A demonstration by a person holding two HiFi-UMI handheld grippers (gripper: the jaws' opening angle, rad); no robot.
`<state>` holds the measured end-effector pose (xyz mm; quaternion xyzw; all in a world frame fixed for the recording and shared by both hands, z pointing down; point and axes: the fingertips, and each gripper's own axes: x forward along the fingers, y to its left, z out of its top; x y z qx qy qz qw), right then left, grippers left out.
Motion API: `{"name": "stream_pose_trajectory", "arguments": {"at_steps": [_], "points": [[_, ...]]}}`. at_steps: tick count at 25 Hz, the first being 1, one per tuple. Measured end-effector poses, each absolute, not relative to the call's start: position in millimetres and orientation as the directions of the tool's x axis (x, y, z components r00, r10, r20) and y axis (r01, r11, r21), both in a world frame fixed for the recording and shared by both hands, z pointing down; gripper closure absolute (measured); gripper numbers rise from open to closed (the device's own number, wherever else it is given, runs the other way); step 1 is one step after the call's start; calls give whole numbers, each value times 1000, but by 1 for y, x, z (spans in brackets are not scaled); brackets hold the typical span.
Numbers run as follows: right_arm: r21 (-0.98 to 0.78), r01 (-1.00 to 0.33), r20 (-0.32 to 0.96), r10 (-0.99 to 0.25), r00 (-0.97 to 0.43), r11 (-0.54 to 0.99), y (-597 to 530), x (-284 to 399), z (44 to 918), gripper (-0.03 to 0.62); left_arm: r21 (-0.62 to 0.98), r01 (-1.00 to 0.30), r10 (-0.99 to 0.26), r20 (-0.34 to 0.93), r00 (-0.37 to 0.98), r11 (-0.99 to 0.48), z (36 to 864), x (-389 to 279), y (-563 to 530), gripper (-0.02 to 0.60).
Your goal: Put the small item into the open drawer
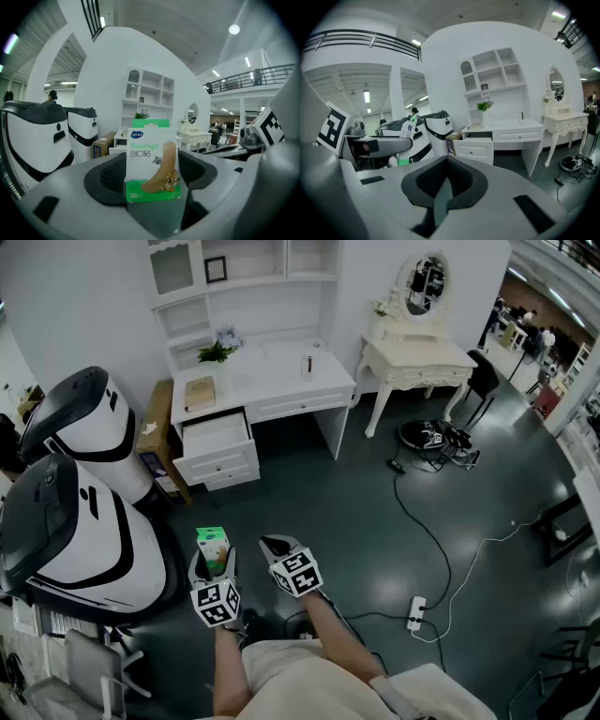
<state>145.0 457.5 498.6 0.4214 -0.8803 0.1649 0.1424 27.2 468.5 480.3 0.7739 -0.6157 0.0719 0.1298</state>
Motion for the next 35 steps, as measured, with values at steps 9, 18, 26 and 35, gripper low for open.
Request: {"name": "stream_pose_trajectory", "arguments": {"at_steps": [9,18,26,35], "points": [[-185,-808,403,-707,-581,559,438,129,503,569,125,-960,-917,286,278,-252,478,21,438,224],[-281,-836,378,-746,-548,472,401,109,499,569,138,-943,-898,290,330,-303,471,-9,386,224],[-301,-852,418,-744,-522,428,372,45,528,569,136,-931,-879,307,365,-339,489,-73,357,224],[-270,-850,433,-731,-527,453,340,-5,532,569,132,-929,-877,306,370,-346,493,-123,327,224]]}}
